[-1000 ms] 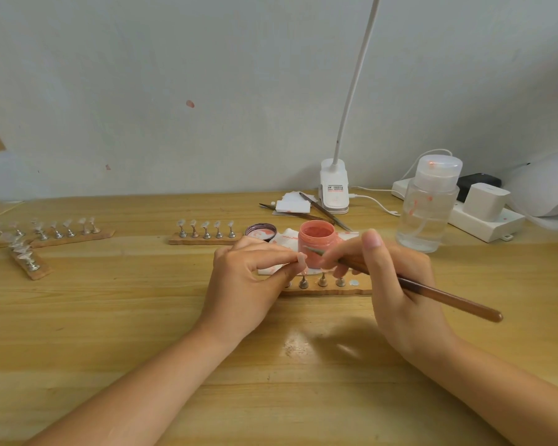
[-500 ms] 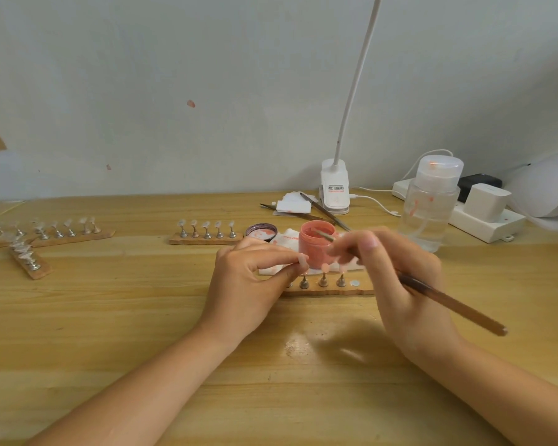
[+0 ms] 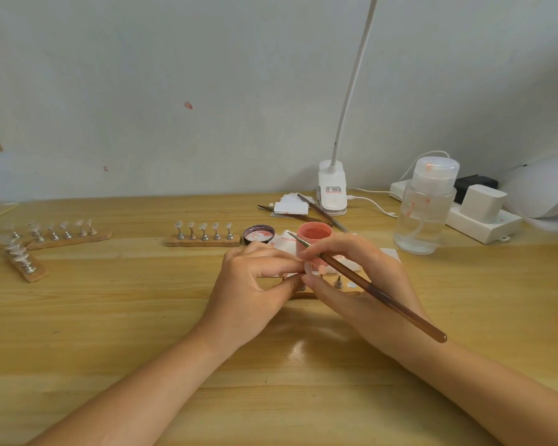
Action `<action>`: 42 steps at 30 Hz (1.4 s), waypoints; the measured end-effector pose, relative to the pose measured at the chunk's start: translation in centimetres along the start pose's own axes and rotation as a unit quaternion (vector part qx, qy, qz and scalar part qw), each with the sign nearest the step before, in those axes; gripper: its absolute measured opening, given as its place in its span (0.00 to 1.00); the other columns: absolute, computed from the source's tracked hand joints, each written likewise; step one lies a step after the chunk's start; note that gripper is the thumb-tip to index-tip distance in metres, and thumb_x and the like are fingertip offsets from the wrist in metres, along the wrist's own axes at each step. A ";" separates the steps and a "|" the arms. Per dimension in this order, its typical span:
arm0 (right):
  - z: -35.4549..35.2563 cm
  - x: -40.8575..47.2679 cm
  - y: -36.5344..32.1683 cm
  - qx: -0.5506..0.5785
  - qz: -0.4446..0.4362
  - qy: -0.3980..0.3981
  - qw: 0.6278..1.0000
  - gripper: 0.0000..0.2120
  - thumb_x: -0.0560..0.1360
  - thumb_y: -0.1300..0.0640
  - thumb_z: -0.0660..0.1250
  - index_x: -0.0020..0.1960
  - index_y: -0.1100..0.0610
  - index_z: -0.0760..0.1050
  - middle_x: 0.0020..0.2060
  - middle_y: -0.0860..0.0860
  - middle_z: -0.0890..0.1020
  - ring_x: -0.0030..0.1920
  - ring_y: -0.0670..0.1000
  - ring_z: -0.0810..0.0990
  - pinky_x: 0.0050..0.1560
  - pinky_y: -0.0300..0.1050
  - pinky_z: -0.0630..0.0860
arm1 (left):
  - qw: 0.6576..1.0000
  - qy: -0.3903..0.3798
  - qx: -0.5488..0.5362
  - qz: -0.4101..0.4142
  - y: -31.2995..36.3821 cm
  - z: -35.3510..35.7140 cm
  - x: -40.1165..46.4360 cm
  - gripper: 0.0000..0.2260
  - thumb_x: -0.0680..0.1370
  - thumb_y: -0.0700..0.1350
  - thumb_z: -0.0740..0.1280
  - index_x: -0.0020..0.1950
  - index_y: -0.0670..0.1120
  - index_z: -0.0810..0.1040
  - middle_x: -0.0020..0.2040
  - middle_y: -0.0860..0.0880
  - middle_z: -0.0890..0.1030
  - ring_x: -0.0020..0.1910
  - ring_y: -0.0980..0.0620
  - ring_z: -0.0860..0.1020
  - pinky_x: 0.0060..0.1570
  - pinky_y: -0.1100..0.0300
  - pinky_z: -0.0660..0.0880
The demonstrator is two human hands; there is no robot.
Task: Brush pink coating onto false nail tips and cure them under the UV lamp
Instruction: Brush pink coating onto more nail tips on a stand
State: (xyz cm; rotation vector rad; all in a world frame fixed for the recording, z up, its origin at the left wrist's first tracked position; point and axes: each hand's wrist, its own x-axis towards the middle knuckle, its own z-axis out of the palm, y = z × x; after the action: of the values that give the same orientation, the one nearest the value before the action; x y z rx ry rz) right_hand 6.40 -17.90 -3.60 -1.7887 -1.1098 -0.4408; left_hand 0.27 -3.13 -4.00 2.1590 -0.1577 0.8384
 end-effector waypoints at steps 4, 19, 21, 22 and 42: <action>0.2 1.1 2.1 0.021 0.106 -0.196 0.975 0.11 0.73 0.61 0.68 0.42 0.45 0.72 0.41 0.39 0.75 0.58 0.48 0.76 0.59 0.41 0.71 | 1.000 0.000 0.023 -0.011 0.4 0.0 0.1 0.13 0.67 0.47 0.69 0.48 0.63 0.78 0.39 0.72 0.78 0.48 0.64 0.75 0.57 0.54 0.64; -3.6 0.7 1.6 0.016 0.018 0.052 0.998 0.09 0.69 0.56 0.70 0.48 0.56 0.78 0.42 0.41 0.81 0.45 0.42 0.81 0.49 0.48 0.77 | 0.994 -0.010 0.030 -0.103 -0.1 -0.2 0.2 0.21 0.62 0.53 0.75 0.50 0.62 0.70 0.49 0.64 0.76 0.50 0.67 0.72 0.61 0.50 0.67; -4.1 0.6 2.5 0.009 0.033 0.020 0.999 0.09 0.69 0.56 0.71 0.48 0.54 0.78 0.42 0.42 0.82 0.45 0.42 0.81 0.49 0.48 0.78 | 0.991 -0.036 0.030 -0.124 -0.5 -0.2 0.2 0.22 0.63 0.52 0.76 0.50 0.62 0.69 0.48 0.62 0.76 0.50 0.66 0.73 0.62 0.49 0.66; -4.3 0.5 2.7 0.011 0.041 0.005 0.999 0.09 0.69 0.57 0.71 0.48 0.53 0.78 0.42 0.42 0.82 0.45 0.42 0.81 0.49 0.48 0.78 | 0.990 -0.046 0.028 -0.130 -0.7 -0.2 0.2 0.22 0.63 0.51 0.76 0.49 0.62 0.69 0.46 0.62 0.77 0.49 0.67 0.73 0.62 0.49 0.66; -4.3 -0.3 3.6 0.030 0.070 -0.072 0.994 0.11 0.67 0.61 0.74 0.47 0.52 0.77 0.41 0.46 0.83 0.43 0.42 0.82 0.48 0.40 0.78 | 0.985 -0.080 -0.002 -0.155 -1.6 -0.2 0.3 0.19 0.65 0.44 0.76 0.48 0.57 0.72 0.34 0.65 0.79 0.47 0.62 0.78 0.57 0.61 0.65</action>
State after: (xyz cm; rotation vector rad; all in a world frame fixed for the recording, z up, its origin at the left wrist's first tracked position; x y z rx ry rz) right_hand 9.96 -22.25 -3.64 -1.8549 -1.0768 -0.1952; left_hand 1.01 -1.90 -4.76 2.1731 0.0966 0.4871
